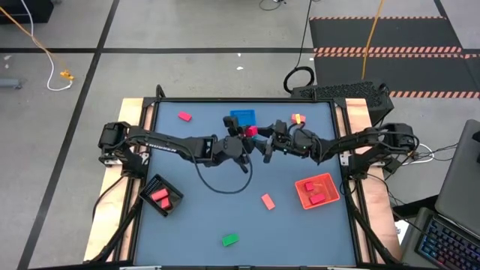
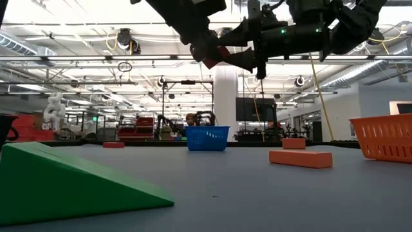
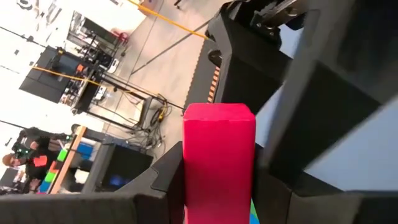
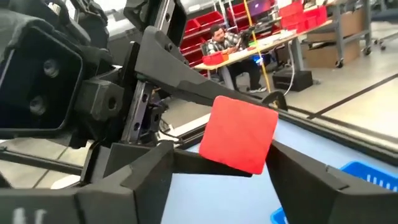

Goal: Sort & place blocks by color
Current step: Put the red block into the orange bin

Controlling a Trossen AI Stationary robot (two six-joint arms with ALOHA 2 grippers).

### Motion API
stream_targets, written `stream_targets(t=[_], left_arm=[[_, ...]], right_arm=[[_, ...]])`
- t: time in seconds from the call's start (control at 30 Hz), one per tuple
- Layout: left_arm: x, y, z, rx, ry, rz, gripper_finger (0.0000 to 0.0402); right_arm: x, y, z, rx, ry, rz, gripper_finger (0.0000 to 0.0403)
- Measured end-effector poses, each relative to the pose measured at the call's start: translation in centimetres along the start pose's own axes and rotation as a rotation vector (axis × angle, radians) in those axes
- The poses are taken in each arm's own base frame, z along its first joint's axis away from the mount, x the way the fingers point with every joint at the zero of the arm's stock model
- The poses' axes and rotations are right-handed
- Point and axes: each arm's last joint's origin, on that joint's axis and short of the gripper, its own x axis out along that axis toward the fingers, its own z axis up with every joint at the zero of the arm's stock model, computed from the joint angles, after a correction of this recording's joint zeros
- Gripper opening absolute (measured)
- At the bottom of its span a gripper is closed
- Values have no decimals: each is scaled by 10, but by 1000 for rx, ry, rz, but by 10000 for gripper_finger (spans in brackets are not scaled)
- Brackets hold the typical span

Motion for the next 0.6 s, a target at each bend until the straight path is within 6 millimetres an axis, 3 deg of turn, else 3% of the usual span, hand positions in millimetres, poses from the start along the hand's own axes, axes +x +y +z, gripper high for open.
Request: stream_targets(t=[0.33, 0.6], left_arm=[[-7, -6, 7, 5, -38, -3, 132], [-8, -7, 5, 17, -22, 3, 134]], right_arm=[[0, -2, 1, -20, -14, -55, 143], [0, -1, 0, -84, -6, -51, 143]])
